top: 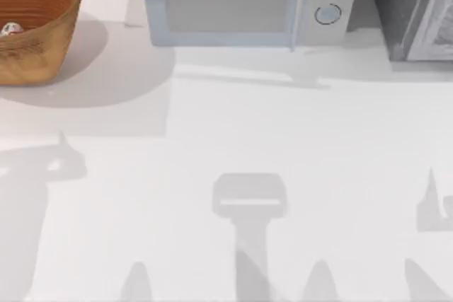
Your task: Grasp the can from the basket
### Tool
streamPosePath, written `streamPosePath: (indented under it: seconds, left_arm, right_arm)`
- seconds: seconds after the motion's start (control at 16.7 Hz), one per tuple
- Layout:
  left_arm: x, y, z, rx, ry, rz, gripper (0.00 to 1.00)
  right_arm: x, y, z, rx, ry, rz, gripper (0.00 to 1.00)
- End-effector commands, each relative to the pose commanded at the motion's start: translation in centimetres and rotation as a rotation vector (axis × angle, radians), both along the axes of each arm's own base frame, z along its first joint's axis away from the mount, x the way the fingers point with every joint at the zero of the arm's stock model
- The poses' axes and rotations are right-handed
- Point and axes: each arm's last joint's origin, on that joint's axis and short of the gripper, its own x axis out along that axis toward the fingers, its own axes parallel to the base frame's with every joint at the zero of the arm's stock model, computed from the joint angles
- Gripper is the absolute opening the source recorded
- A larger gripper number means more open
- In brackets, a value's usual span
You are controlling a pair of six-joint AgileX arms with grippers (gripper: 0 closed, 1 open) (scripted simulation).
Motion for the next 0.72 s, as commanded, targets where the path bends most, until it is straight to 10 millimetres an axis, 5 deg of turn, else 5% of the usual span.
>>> streamPosePath:
  seconds: [0.18, 0.3, 0.54, 0.72]
  left_arm:
    - [4.7, 0.4, 5.7, -0.014, 0.134, -0.005, 1.0]
    - [9.8, 0.9, 7.9, -0.022, 0.257, -0.006, 1.0]
    - [19.8, 1.8, 7.7, -0.031, 0.483, -0.023, 1.0]
    - [24.9, 1.8, 5.4, -0.035, 0.646, -0.057, 1.0]
  right_arm:
    - [0.0, 0.0, 0.0, 0.0, 0.0, 0.0, 1.0]
    - [0.0, 0.0, 0.0, 0.0, 0.0, 0.0, 1.0]
    - [0.0, 0.0, 0.0, 0.0, 0.0, 0.0, 1.0]
    - [0.0, 0.0, 0.0, 0.0, 0.0, 0.0, 1.0]
